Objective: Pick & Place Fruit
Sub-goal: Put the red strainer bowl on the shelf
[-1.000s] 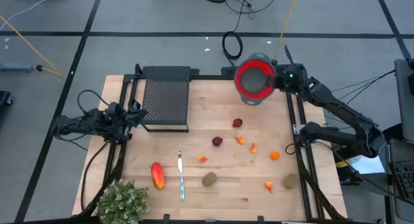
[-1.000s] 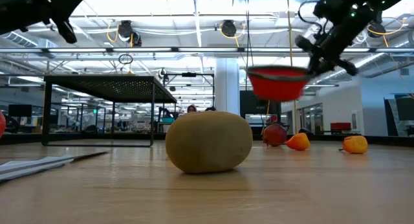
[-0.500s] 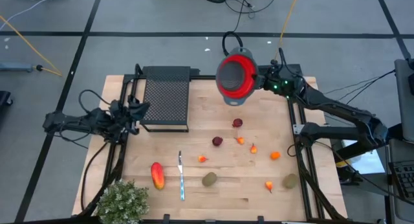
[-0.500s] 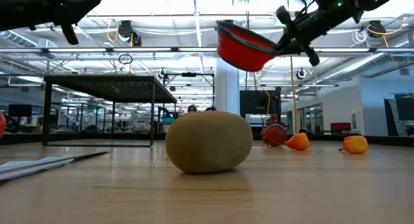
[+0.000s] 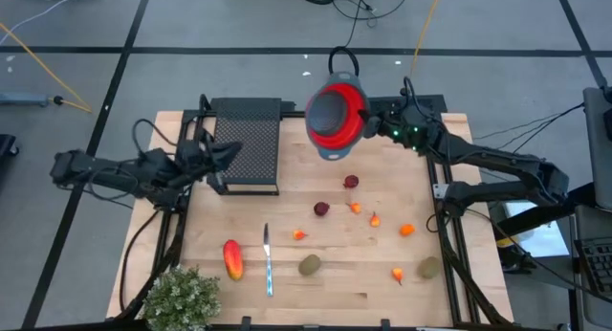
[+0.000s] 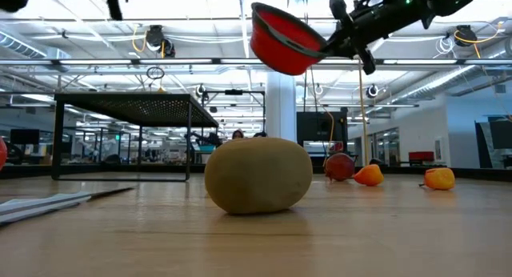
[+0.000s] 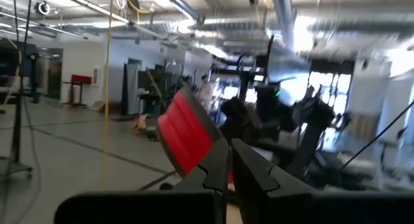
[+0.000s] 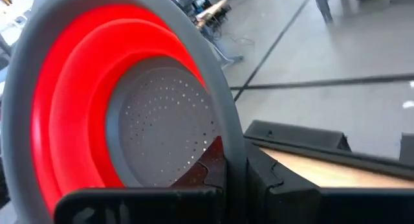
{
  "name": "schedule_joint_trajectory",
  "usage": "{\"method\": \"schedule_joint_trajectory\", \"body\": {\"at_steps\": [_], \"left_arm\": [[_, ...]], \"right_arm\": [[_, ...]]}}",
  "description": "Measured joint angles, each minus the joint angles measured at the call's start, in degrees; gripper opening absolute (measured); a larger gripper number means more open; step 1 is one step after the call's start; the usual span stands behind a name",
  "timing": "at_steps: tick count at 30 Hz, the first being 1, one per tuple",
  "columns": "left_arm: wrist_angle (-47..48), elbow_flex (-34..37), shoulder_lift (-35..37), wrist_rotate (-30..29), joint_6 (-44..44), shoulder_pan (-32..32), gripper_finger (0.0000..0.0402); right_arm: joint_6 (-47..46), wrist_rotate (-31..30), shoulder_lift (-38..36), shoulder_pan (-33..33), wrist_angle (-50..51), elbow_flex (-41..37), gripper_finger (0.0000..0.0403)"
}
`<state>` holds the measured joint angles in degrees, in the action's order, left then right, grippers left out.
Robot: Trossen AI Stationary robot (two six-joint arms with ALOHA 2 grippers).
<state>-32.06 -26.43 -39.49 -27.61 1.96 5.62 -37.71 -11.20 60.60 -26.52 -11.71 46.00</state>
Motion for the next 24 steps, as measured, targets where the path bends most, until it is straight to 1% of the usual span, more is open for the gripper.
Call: {"method": "schedule_joint_trajectory", "body": {"at_steps": [5, 13, 19, 24], "left_arm": [[1.96, -6.70, -8.41, -2.88, 1.46, -0.73, 0.0019], [3.66, -15.75, -19.45, -3.02, 5.19, -3.34, 0.0019], [3.68, -21.94, -26.83, -3.08, 10.32, -4.68, 0.0019], [3.68, -26.49, -31.86, -6.40, 10.52, -5.86, 0.0019]], "right_arm": [[4.58, -4.74, -0.02, 2.72, -2.67, 0.00, 0.0007], [13.17, -13.25, 0.00, 7.23, -6.80, 0.00, 0.0007], [23.47, -21.13, -0.01, 11.15, -11.47, 0.00, 0.0007], [32.37, -25.90, -0.04, 13.67, -16.05, 0.00, 0.0007]]}}
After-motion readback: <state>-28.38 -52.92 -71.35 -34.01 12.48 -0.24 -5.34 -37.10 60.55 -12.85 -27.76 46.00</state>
